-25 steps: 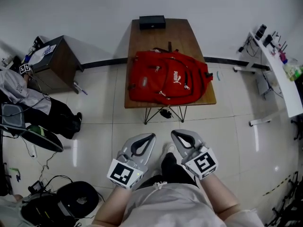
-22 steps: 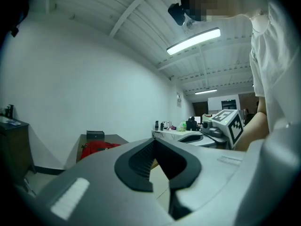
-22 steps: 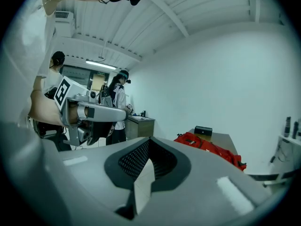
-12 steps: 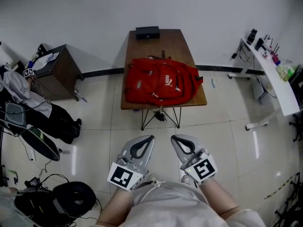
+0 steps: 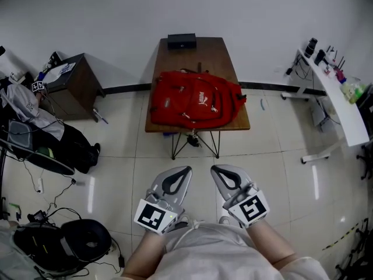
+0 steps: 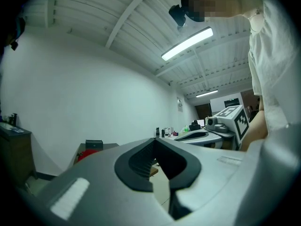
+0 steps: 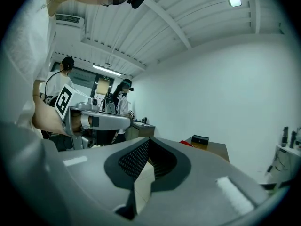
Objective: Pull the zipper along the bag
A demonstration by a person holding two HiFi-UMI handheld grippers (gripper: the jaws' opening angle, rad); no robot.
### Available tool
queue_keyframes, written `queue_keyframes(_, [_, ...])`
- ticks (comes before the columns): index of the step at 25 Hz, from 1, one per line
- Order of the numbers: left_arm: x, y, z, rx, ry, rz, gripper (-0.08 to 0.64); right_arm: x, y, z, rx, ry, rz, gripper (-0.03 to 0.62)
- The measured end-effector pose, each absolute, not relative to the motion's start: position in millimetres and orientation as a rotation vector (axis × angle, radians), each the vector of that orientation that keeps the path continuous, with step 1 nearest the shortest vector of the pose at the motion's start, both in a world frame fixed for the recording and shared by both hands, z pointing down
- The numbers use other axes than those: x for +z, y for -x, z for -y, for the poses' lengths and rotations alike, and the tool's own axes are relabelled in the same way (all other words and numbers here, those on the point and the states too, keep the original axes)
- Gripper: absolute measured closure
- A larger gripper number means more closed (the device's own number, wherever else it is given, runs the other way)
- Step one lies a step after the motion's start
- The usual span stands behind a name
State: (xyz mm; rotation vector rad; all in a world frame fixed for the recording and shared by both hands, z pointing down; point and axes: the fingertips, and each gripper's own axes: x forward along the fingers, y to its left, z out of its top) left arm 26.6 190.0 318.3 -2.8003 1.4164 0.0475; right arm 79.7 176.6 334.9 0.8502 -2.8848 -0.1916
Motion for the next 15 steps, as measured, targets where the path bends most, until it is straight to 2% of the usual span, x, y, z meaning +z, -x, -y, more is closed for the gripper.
queue_keyframes(15, [326.0,-17.5,-192.9,0.019,2.809,-1.434,0.552,342.4,-71.1,-179.8,-0.156,-0.840,2.895,0.588])
